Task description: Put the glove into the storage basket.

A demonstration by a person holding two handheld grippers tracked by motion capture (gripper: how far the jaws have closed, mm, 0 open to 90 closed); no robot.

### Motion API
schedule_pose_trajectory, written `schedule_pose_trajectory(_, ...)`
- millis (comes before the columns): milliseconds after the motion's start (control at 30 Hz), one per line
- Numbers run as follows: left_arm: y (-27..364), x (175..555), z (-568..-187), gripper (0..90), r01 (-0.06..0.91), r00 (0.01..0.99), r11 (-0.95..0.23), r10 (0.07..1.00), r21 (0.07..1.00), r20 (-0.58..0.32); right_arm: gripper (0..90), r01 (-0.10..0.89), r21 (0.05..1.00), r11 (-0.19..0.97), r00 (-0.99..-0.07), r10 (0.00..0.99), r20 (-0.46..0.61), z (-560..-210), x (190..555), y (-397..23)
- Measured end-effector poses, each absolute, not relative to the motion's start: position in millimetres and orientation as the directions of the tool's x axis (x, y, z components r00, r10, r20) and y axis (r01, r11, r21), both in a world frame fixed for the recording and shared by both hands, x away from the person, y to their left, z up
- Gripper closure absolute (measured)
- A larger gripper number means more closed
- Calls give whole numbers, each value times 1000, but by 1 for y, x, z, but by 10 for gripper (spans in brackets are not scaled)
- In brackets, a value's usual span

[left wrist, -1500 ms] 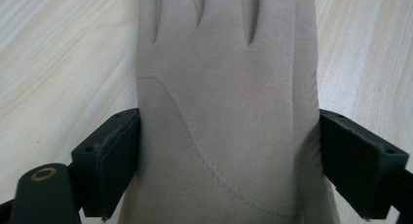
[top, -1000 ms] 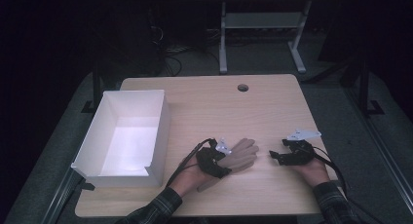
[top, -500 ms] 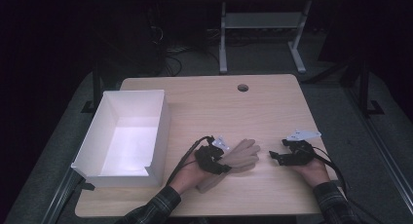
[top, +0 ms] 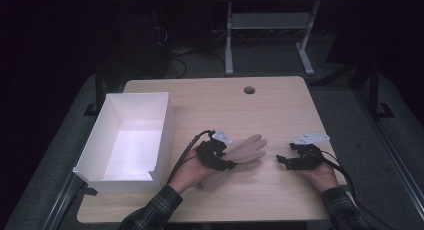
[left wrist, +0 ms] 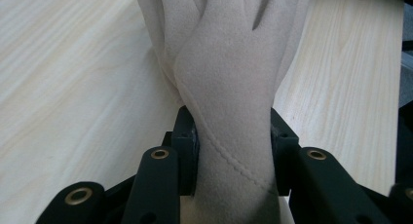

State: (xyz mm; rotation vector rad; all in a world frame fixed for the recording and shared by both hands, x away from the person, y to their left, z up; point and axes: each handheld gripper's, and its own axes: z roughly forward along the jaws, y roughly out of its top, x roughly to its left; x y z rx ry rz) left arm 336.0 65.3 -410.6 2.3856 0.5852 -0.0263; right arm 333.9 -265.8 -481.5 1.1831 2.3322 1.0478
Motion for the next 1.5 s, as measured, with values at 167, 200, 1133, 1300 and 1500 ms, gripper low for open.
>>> schedule_pose_trajectory(167,70,339,-395,649,445,883,-636,429,630,-191,246,558,734,387,-604,796,40,-482,334,-266)
schedule_pose_trajectory(200,70,340,-391,649,444,883,-634,429,633,-190,246,558,734,387,-604,796,40,-482,334,-266)
schedule_pose_trajectory(1133,132,357,-305,648,470,835,-554,531,687,-144,245,559,734,387,-605,796,41,-482,334,-266)
schedule_pose_trajectory(1300,154,358,-298,648,486,812,-526,568,698,-137,245,559,734,386,-604,796,41,-482,334,-266)
schedule_pose_trajectory(1500,184,360,-294,648,508,776,-485,617,712,-133,245,559,734,385,-603,797,42,-482,334,-265)
